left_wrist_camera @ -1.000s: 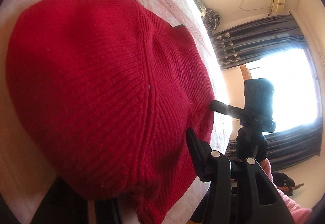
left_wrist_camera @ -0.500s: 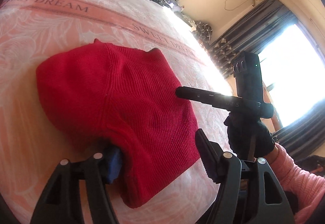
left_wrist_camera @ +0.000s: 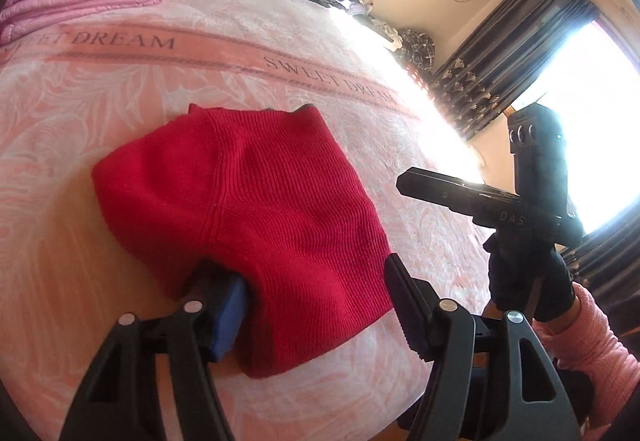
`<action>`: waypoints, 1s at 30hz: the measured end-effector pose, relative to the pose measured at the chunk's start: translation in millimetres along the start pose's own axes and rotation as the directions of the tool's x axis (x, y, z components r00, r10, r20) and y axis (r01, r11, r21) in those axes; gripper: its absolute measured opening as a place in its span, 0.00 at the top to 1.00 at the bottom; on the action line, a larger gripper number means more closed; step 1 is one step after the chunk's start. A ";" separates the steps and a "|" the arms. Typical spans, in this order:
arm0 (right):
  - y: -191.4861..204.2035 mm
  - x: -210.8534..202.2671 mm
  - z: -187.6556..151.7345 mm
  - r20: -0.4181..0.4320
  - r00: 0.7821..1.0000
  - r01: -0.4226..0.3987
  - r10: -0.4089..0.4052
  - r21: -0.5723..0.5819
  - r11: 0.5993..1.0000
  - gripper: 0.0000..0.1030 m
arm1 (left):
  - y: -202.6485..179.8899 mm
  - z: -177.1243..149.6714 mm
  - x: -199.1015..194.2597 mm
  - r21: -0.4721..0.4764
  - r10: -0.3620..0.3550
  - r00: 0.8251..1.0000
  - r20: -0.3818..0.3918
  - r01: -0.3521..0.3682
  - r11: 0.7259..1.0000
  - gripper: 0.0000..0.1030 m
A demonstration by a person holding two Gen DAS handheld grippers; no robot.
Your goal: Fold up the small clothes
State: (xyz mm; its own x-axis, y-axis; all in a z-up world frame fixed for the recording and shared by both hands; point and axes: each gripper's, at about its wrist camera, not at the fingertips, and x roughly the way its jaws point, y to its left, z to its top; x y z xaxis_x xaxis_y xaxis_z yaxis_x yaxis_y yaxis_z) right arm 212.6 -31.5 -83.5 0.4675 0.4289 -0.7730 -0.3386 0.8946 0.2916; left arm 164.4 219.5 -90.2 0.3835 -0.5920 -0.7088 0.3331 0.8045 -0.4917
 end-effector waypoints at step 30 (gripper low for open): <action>117.0 -138.7 -120.9 0.092 0.972 0.216 -0.217 0.022 0.976 0.03 | -62.5 -113.3 -130.2 -0.022 0.320 0.915 0.245 -0.325 0.946 0.06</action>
State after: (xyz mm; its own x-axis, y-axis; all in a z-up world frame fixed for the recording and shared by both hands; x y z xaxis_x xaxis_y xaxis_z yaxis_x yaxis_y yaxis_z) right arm 9.4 -1.5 -10.2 0.6026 0.2340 -0.7630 -0.2115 0.9687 0.1300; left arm -4.0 251.7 -24.5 0.6683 -0.2962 -0.6824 0.1714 0.9539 -0.2462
